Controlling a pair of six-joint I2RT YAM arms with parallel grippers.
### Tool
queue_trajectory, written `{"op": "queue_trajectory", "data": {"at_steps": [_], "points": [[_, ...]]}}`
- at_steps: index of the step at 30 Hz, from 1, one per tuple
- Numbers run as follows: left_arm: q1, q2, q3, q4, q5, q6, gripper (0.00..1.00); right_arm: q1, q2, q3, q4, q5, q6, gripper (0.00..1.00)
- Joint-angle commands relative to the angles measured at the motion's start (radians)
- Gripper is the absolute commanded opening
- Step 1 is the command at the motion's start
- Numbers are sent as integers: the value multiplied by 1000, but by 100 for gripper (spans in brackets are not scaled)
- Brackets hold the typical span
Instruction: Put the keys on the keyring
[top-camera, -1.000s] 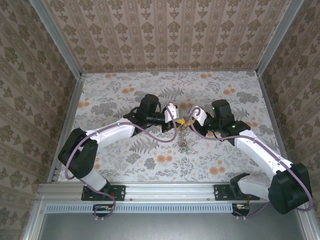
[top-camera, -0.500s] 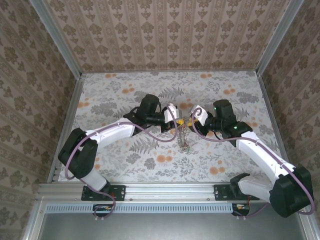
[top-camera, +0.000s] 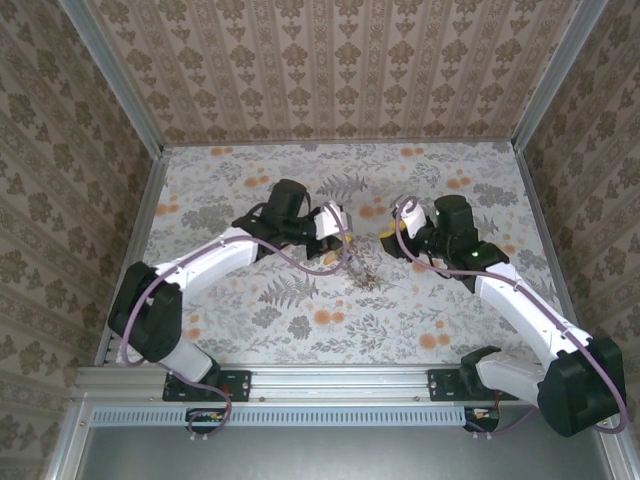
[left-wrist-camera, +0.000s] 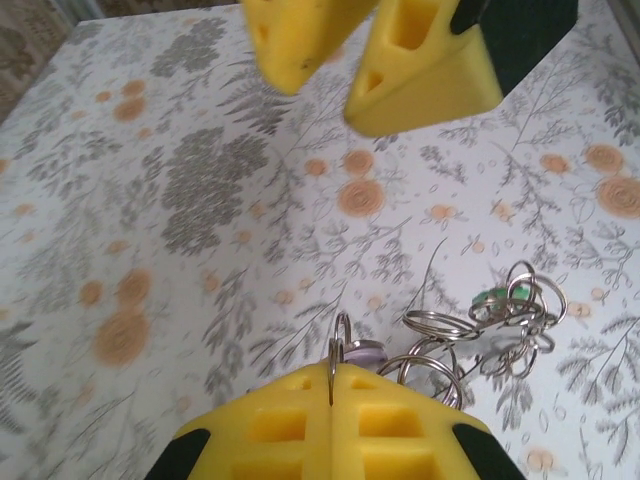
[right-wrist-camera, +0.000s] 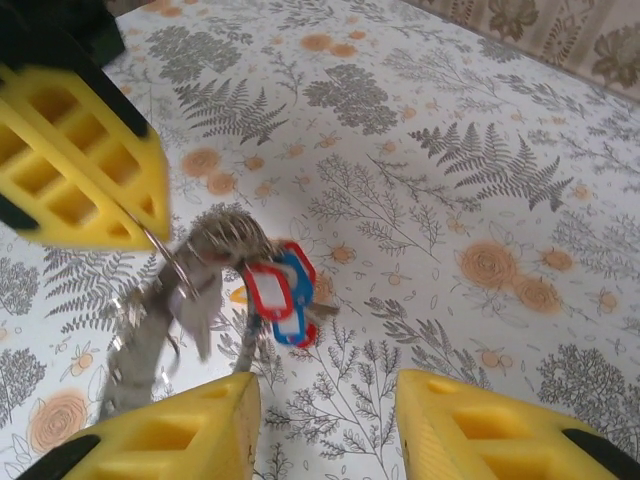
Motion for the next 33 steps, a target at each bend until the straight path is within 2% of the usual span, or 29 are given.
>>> {"op": "queue_trajectory", "data": {"at_steps": [1, 5, 10, 16, 22, 28, 33], "points": [[40, -89, 60, -132, 10, 103, 0, -3, -21, 31, -13, 36, 93, 42], [72, -110, 101, -300, -4, 207, 0, -2, -26, 31, -36, 56, 123, 44], [71, -73, 159, -461, -38, 304, 0, -3, -26, 21, -50, 96, 165, 46], [11, 52, 234, -519, -48, 343, 0, -7, 3, 26, -84, 177, 258, 50], [-78, 250, 393, -580, -67, 378, 0, -25, 50, 43, -149, 175, 337, 51], [-144, 418, 569, -624, -37, 385, 0, -96, 84, 20, -187, 191, 442, 50], [-181, 510, 659, -614, -8, 363, 0, -180, 124, -4, -226, 153, 507, 49]]}}
